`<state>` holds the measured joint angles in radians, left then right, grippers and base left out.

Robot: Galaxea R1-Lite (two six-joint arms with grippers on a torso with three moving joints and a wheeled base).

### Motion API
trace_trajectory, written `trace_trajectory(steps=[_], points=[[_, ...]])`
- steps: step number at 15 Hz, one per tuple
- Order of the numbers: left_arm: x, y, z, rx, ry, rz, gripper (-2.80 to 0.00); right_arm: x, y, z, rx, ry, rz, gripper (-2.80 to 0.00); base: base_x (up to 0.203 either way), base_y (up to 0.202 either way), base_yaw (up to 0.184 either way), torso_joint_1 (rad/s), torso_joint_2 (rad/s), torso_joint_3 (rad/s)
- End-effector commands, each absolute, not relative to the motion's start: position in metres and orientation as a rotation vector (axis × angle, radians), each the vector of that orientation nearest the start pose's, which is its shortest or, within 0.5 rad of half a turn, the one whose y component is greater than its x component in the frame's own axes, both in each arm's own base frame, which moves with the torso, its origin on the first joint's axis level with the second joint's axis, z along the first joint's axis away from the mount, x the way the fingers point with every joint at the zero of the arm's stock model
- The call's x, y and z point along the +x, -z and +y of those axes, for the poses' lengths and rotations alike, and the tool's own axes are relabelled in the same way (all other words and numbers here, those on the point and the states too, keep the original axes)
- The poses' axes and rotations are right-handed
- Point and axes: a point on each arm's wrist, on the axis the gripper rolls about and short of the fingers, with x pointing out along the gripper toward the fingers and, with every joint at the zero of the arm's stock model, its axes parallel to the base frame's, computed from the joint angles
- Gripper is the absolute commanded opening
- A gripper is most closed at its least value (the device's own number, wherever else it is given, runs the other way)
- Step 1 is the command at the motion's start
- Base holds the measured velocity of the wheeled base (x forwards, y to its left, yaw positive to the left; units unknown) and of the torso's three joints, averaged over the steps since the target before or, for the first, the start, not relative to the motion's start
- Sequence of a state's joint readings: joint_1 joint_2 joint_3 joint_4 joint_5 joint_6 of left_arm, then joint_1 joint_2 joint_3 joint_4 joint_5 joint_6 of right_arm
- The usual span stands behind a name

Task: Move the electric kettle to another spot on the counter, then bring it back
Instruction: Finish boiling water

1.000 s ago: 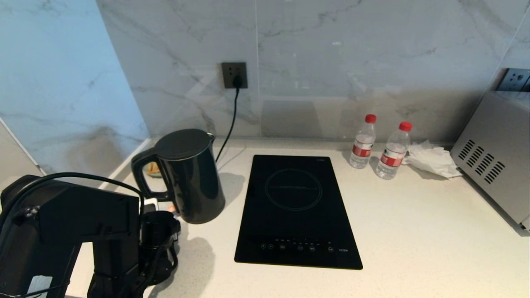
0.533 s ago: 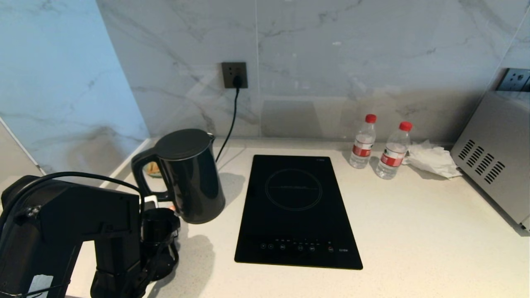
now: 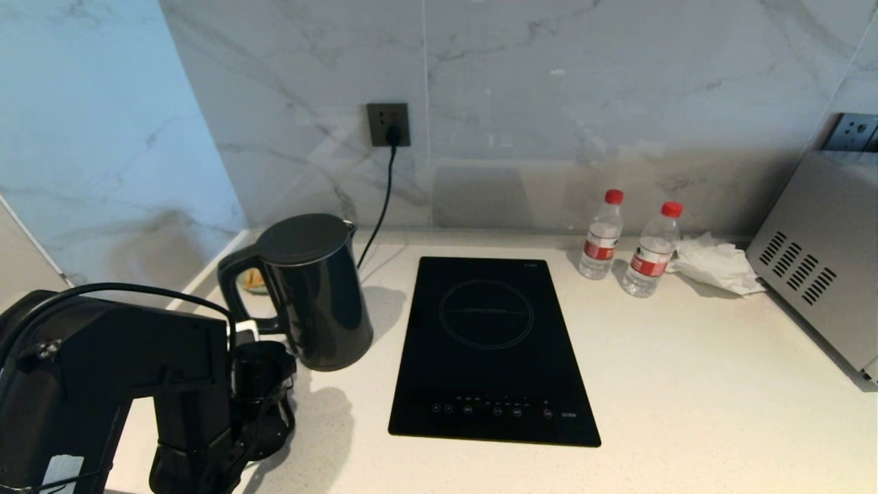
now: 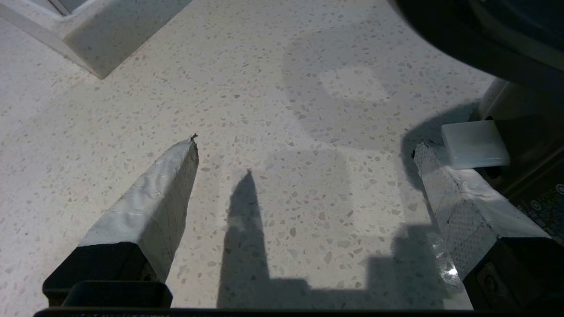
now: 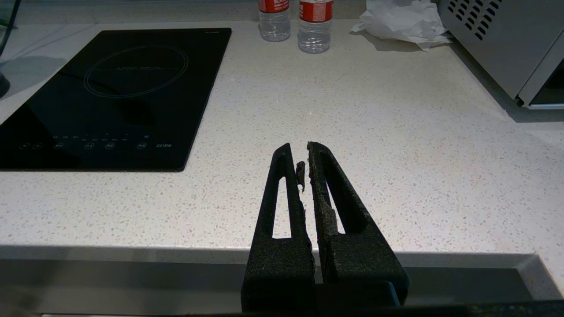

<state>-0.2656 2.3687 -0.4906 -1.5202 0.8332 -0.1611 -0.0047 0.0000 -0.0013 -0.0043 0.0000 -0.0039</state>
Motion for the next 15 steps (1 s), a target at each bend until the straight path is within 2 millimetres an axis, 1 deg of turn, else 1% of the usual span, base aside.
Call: trace_trajectory(steps=[1, 5, 6, 8, 12, 13, 15], points=[[0.317, 0.011, -0.067, 0.025, -0.592, 0.249, 0.00, -0.023, -0.076, 0.000, -0.005, 0.005, -0.005, -2.80, 0.000, 0.000, 0.000, 0.000, 0.00, 0.000], [0.313, 0.015, -0.068, 0.037, -0.588, 0.269, 0.00, -0.023, -0.076, 0.000, -0.005, 0.005, -0.005, -2.80, 0.000, 0.000, 0.000, 0.000, 0.00, 0.000], [0.309, 0.017, -0.068, 0.045, -0.584, 0.286, 0.00, -0.023, -0.076, 0.000, -0.005, 0.005, -0.006, -2.80, 0.000, 0.000, 0.000, 0.000, 0.00, 0.000], [0.293, 0.022, -0.064, 0.061, -0.557, 0.345, 0.00, -0.023, -0.076, 0.000, -0.005, 0.005, -0.005, -2.80, 0.000, 0.000, 0.000, 0.000, 0.00, 0.000], [0.263, 0.011, -0.058, 0.022, -0.472, 0.404, 0.00, -0.023, -0.076, 0.000, -0.005, 0.005, -0.006, -2.80, 0.000, 0.000, 0.000, 0.000, 0.00, 0.000], [0.259, 0.008, -0.056, 0.014, -0.472, 0.408, 0.00, -0.023, -0.076, 0.000, -0.005, 0.005, -0.005, -2.80, 0.000, 0.000, 0.000, 0.000, 0.00, 0.000], [0.258, -0.002, -0.055, 0.000, -0.477, 0.378, 0.00, -0.023, -0.076, 0.000, -0.005, 0.005, -0.006, -2.80, 0.000, 0.000, 0.000, 0.000, 0.00, 0.000]])
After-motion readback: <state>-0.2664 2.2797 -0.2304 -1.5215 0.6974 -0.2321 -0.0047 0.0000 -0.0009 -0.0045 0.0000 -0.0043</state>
